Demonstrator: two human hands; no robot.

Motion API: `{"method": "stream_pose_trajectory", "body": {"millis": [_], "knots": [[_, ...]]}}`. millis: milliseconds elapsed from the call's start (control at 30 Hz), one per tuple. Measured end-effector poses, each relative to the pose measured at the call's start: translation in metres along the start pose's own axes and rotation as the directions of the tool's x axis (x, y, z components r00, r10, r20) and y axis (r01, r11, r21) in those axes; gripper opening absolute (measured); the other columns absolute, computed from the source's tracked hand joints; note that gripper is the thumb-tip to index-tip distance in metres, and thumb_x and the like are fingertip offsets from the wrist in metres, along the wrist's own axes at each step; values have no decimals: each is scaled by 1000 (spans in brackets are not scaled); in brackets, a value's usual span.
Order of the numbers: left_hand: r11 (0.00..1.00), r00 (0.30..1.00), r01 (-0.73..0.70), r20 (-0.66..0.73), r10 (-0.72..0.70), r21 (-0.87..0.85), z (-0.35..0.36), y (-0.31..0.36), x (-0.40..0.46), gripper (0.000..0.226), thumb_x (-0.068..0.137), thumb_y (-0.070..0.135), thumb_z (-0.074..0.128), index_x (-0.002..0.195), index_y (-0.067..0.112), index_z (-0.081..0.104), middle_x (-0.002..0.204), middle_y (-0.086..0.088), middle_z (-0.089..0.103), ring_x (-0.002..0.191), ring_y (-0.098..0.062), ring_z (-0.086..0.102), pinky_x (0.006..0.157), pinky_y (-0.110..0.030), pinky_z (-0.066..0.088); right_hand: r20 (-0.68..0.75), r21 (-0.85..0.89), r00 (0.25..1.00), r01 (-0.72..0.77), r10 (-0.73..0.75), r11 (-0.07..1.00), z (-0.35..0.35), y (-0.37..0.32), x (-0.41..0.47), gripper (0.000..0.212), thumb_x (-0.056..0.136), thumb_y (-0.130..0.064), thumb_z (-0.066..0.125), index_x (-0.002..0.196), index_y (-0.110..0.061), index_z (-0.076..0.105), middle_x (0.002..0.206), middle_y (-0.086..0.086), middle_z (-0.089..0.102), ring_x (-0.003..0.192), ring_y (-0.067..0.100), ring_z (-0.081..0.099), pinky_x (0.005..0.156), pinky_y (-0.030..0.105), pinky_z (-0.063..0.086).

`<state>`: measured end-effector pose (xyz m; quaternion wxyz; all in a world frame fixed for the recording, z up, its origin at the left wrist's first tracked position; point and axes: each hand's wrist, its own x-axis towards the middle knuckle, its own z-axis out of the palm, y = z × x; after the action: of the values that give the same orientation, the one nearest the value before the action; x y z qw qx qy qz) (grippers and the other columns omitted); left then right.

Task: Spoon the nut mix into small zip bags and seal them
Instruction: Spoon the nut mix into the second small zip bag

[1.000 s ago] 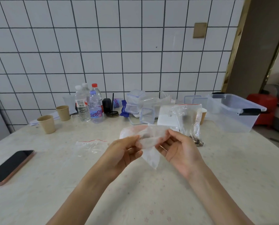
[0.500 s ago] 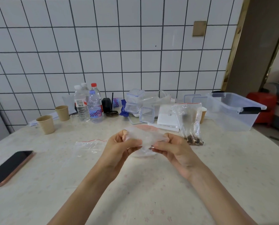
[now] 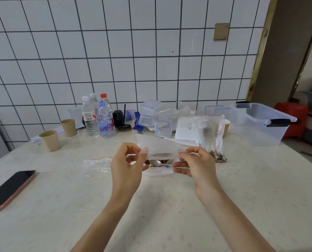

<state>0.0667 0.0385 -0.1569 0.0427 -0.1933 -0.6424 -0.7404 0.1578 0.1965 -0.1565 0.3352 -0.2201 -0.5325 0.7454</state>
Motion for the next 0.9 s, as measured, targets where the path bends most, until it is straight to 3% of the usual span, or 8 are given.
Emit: {"method": "stream_pose_trajectory", "body": {"millis": [133,267,367,467,533,667,767,900], "knots": [[960,972,229,87,-217,-161,-5,1,0,19,84,16,84,92,8,69,90,-13,77,87,-29,78,73,-37,65,55,209,986,-164,156,964,-3,1,1,18,89,9,68,103,-1,65,81,16,78,75,33,78,60,35,63],[772,858,510,282,-428,-379,-11,2,2,45,63,15,88,105,3,74,103,-20,78,89,-23,78,76,-32,64,208,411,948,-307,240,858,-3,2,1,16,93,10,60,95,0,73,90,22,78,77,27,79,63,32,64],[688,792,609,341,-506,-394,-11,3,6,32,65,12,85,97,12,83,104,-12,79,84,-18,77,74,-32,65,311,441,923,-350,225,827,-6,1,0,12,84,1,67,91,-1,78,94,20,78,78,23,78,67,32,64],[641,746,664,407,-527,-386,-12,6,10,22,75,15,81,96,15,83,100,-4,78,82,-13,76,70,-27,63,357,400,910,-354,212,845,-6,2,-3,17,87,-7,66,78,-5,80,81,13,76,78,22,77,72,34,64],[591,711,700,473,-521,-401,-13,8,11,10,77,15,78,85,13,84,94,-5,76,79,-14,75,71,-29,63,348,395,910,-362,227,844,-5,3,-3,23,95,-6,61,78,-6,76,73,10,71,71,21,75,72,37,64],[561,679,730,507,-531,-391,-11,6,8,13,87,9,71,79,7,81,80,-7,66,72,-20,71,76,-37,65,381,327,898,-354,221,876,-3,0,-2,14,94,-11,61,82,-11,69,74,6,66,68,18,69,76,37,60],[568,673,733,520,-527,-373,-10,8,9,10,76,10,73,85,5,75,80,-8,62,70,-22,64,71,-37,63,402,301,892,-342,207,891,-3,0,0,13,92,-15,58,91,-10,69,84,9,66,72,18,66,74,35,57],[484,629,774,583,-515,-408,-11,11,11,9,72,11,65,80,7,66,87,-7,59,73,-22,59,74,-35,57,437,289,882,-326,179,900,-3,0,-3,23,89,-16,56,82,-12,78,82,7,68,72,17,66,78,36,53]]}}
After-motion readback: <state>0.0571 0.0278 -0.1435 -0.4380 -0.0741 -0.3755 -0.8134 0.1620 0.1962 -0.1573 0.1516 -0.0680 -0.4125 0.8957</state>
